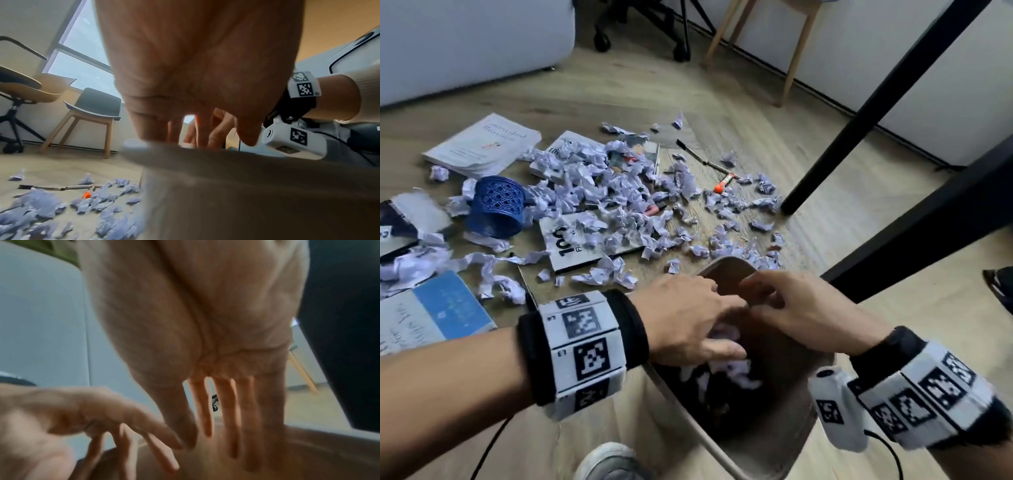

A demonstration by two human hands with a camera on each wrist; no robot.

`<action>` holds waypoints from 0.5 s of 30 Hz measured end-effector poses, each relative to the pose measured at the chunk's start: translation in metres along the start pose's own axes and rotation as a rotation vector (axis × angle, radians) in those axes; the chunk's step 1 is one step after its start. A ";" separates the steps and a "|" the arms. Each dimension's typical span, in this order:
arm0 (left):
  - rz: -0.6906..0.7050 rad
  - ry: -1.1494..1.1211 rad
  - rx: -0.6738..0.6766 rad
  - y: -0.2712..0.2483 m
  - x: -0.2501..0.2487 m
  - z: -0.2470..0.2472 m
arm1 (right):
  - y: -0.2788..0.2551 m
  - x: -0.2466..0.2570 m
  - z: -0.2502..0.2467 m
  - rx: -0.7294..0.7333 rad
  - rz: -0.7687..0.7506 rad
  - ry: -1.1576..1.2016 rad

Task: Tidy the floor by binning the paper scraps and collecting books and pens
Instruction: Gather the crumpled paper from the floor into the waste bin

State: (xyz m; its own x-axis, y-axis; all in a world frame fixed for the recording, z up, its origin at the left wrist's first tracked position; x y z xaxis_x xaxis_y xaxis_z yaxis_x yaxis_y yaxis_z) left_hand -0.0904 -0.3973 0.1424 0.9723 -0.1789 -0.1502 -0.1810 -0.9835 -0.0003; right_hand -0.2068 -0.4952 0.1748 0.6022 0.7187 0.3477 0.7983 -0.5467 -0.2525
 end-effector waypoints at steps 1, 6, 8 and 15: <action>-0.015 -0.065 -0.042 -0.002 0.005 -0.002 | 0.004 0.000 -0.006 -0.111 0.017 -0.026; -0.131 -0.140 -0.255 -0.021 0.034 -0.014 | 0.026 -0.001 0.003 -0.111 0.053 -0.335; -0.219 -0.090 -0.159 -0.028 0.046 -0.009 | 0.040 0.001 0.011 -0.050 0.014 -0.357; -0.500 -0.183 0.005 -0.088 0.109 -0.022 | 0.093 0.078 -0.031 -0.127 -0.156 -0.137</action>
State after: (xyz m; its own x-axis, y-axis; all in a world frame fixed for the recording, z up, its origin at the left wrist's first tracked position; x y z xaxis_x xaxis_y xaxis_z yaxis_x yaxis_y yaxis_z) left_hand 0.0349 -0.3314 0.1482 0.8986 0.3201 -0.3002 0.2973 -0.9472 -0.1202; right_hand -0.0861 -0.5032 0.2061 0.4743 0.8454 0.2458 0.8794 -0.4680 -0.0872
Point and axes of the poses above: each hand's wrist, its own y-axis towards the middle knuckle, its own z-axis out of the palm, x = y × z, the point moved 4 cm from there along y, towards the middle knuckle, and after that the axes turned 9 degrees about y, right-handed, at the moved point
